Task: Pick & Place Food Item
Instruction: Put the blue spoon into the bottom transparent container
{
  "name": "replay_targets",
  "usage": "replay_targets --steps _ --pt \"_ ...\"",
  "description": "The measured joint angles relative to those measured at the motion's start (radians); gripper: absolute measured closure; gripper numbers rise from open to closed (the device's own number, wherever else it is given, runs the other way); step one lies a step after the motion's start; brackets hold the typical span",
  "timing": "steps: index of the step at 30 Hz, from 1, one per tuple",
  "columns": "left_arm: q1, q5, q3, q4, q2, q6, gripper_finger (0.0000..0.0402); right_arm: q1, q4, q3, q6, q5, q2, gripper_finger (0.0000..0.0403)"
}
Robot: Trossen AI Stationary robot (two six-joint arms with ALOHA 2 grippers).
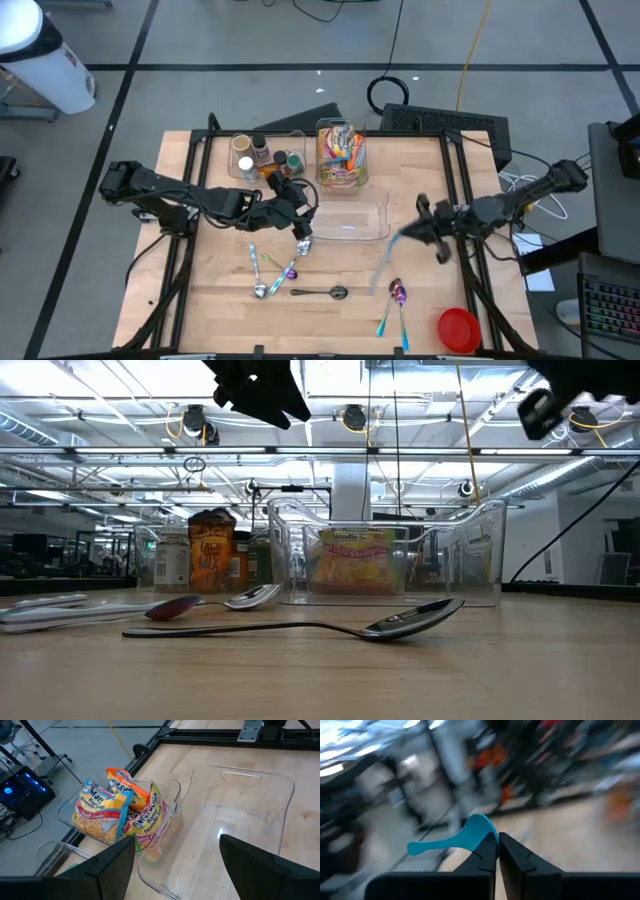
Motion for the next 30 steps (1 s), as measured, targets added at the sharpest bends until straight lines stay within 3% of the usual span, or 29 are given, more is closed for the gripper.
replay_targets --steps 6,12,17,21,30 --pt "0.0 0.0 0.0 0.0 0.0 0.002 0.0103 -0.092 0.269 0.0 -0.261 0.237 0.147 0.0402" --pt "0.0 0.0 0.0 -0.001 0.0 0.001 0.0103 -0.214 0.502 0.034 -0.414 0.288 0.462 0.0402" --pt "0.0 0.0 0.0 -0.001 0.0 0.004 0.0103 -0.286 0.527 0.139 -0.403 0.435 0.752 0.0403" --pt "0.0 0.0 0.0 -0.004 0.0 0.011 0.0103 -0.298 0.536 0.227 -0.491 0.532 0.929 0.0403" --pt "0.0 0.0 0.0 -0.008 0.0 0.031 0.0103 -0.298 0.537 0.335 -0.699 0.601 1.129 0.0403"
